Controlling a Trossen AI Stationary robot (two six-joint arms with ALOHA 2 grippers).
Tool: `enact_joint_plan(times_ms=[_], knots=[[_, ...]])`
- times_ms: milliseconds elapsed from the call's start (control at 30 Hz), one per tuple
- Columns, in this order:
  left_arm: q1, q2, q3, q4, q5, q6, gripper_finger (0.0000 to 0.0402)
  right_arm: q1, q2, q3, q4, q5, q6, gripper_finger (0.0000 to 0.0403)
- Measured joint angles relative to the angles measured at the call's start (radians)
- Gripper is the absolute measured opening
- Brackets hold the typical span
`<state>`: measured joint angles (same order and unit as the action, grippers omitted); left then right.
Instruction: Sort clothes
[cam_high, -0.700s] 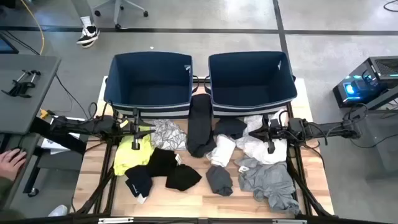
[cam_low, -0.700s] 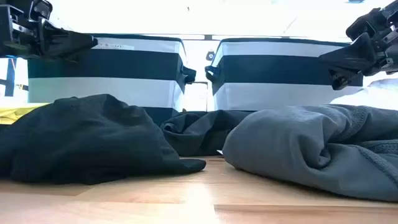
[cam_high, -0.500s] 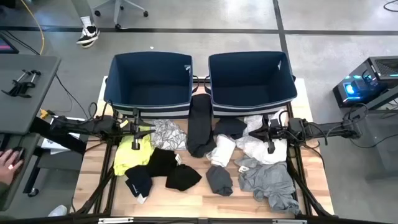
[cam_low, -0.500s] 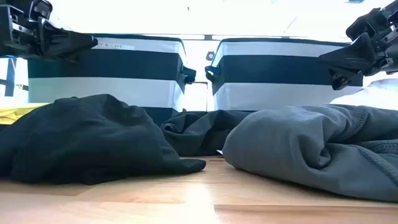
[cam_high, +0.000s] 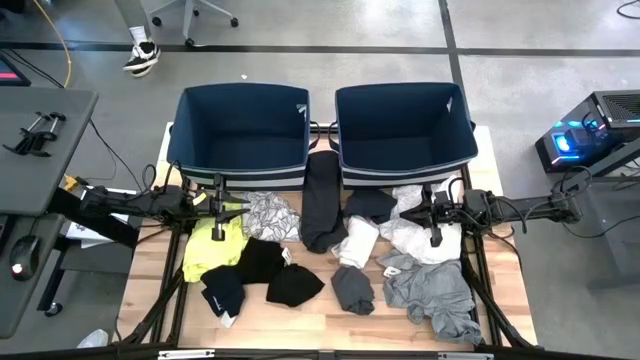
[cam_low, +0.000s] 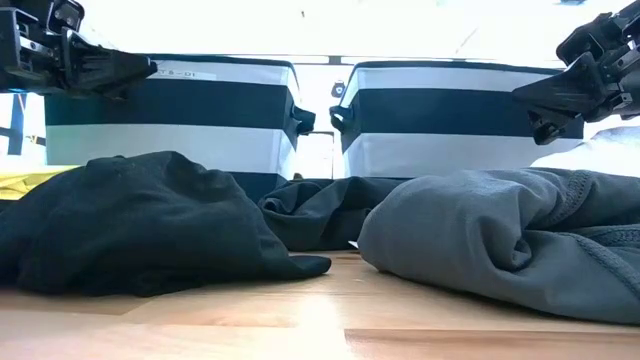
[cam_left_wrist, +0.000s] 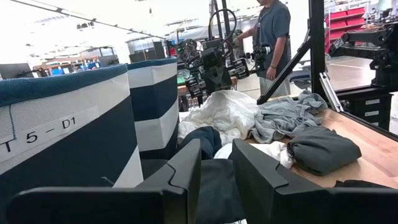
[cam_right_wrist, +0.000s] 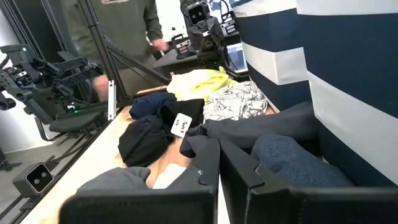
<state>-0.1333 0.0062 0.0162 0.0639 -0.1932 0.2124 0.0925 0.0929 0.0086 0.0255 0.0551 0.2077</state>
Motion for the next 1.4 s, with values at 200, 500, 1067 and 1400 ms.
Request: enact_joint_plan(times_ms=[200,500,1067,1400], knots=[[0.0,0.0,0.0,0.0,0.0,0.0,0.0079,0.0,0.0,0.0,0.0,0.0,0.0,0.0],[0.0,0.0,0.0,0.0,0.0,0.0,0.0079,0.0,0.0,0.0,0.0,0.0,0.0,0.0],[0.001,0.004,0.0,0.06,0.002,0.114,0.0079,0.0,0.0,0.0,0.0,0.0,0.0,0.0],[0.0,0.01,0.0,0.263,0.043,-0.025,0.0079,0.0,0.0,0.0,0.0,0.0,0.0,0.0]])
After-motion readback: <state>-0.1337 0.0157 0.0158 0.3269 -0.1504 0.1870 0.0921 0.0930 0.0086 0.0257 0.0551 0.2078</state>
